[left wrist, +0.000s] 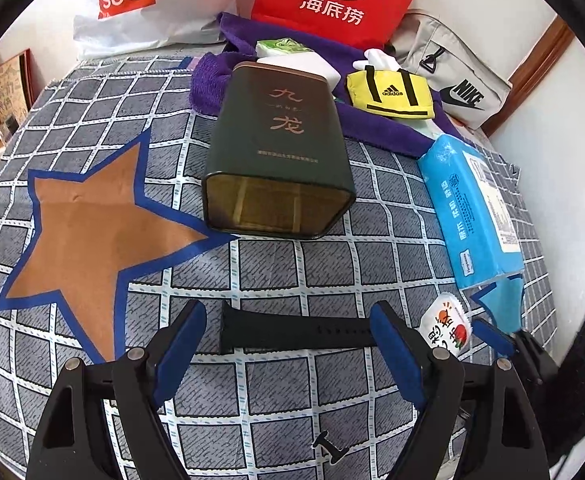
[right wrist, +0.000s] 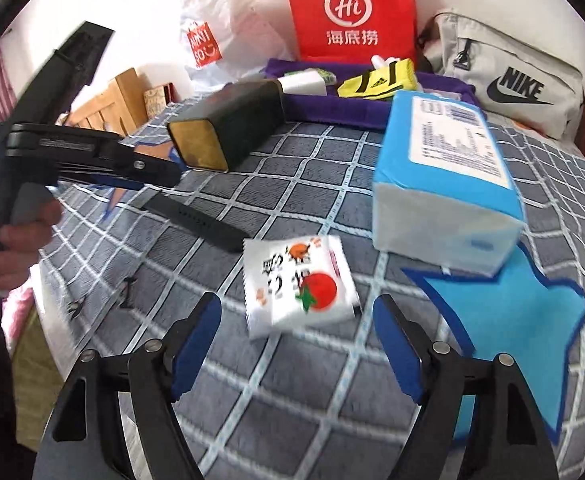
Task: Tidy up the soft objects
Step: 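Reach the right tool to the white snack packet and close on it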
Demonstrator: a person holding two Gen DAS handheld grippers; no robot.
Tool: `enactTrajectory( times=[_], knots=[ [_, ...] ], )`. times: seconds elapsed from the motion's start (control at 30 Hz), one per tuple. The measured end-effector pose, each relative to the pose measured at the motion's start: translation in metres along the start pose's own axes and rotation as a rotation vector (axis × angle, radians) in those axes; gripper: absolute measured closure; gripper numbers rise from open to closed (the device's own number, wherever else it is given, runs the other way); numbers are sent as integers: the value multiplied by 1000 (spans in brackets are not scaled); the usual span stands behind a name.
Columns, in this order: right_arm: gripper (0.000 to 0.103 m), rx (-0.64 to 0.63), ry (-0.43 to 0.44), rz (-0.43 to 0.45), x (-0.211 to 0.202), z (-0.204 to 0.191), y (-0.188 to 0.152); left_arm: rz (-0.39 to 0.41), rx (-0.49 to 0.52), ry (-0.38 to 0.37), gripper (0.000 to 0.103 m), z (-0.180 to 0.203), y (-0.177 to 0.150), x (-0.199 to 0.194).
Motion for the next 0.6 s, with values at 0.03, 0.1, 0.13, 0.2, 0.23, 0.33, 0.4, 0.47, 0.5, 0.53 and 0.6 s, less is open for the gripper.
enactTrajectory(
  times=[0.03,0.1,0.13,0.2,0.23,0.33,0.4,0.47,0.5,0.53,0.6],
  knots=[
    [24,-11,-9,3,4,-1,3,1,0,2,20,-1,1,0],
    [22,-41,-27,9,9,-3,7,1,7,7,20,-3,3,0],
    [22,-49,-36,-1,13,-4,8,1,10,6,20,-3,3,1],
    [22,-58,-56,-9,17,-5,9,-2,27,0,20,-1,5,4],
    [26,-61,-69,-8,18,-5,10,-3,34,-3,20,0,6,5],
    [42,-85,-96,0,17,-6,10,-22,57,-29,20,7,8,15],
    [45,-89,-97,3,16,-5,10,-39,72,-27,20,11,8,24],
    [57,-87,-94,9,13,-4,9,-54,73,-41,21,13,7,32],
    [62,-84,-101,10,12,-2,8,-56,74,-50,21,15,7,34],
    [66,-70,-92,7,10,1,7,-46,86,-50,21,17,7,34],
    [68,-37,-62,1,7,5,4,-59,103,-86,22,22,5,36]
  ],
)
Point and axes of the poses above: each gripper's, at about its wrist camera, not at the fingertips, and x roughly the way its jaws point, z to its right, y to its top, the point moved 8 cm from there along x, roughly the way its jaws point, and after that the axes turned 8 degrees about -y, right-handed, at the moved point
